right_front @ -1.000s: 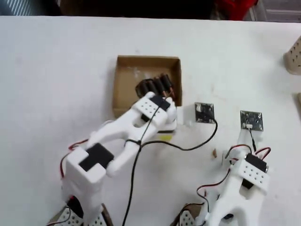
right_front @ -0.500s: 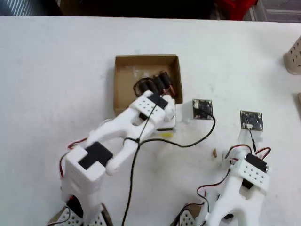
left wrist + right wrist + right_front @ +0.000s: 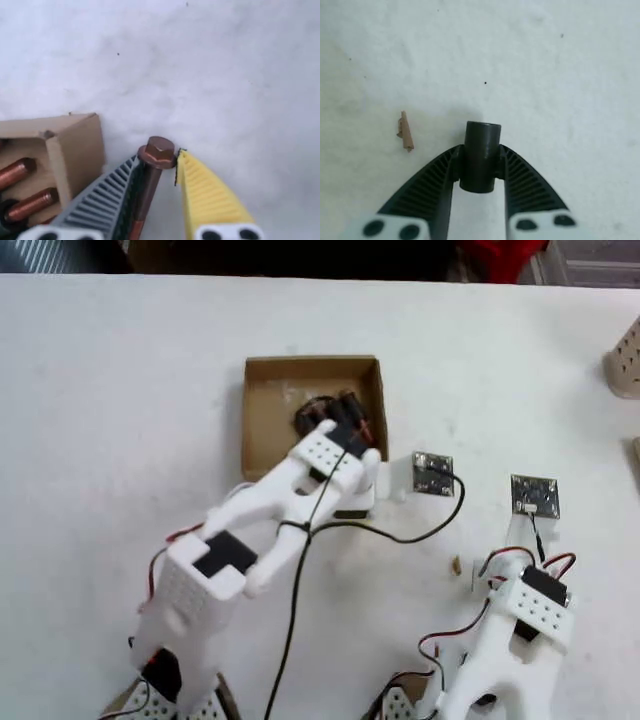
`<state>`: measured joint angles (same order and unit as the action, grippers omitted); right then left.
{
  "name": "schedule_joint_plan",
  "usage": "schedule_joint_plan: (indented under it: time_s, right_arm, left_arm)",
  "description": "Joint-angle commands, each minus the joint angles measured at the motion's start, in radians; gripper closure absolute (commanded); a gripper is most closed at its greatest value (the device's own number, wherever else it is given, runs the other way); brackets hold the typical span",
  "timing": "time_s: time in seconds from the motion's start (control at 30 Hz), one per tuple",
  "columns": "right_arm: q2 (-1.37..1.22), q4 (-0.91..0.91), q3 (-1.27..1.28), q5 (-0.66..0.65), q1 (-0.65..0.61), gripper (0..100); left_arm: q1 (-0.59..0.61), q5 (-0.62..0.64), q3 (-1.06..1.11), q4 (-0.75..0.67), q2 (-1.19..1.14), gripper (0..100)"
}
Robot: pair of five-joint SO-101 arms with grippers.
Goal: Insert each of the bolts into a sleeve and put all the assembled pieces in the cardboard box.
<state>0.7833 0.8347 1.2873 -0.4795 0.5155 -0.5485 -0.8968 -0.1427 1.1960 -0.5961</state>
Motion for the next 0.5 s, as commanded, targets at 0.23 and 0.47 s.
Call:
schedule_joint_plan:
  time_s: [0.23, 0.47]
  right_arm:
    - [-0.001, -0.019, -0.005, -0.011, -0.013, 98.2]
    - [-0.001, -0.019, -0.005, -0.011, -0.013, 98.1]
  left_arm:
    - [-0.162, 0.437, -0.057, 0.158, -0.002, 92]
    - [-0.122, 0.868, -0.232, 0.301, -0.002, 93]
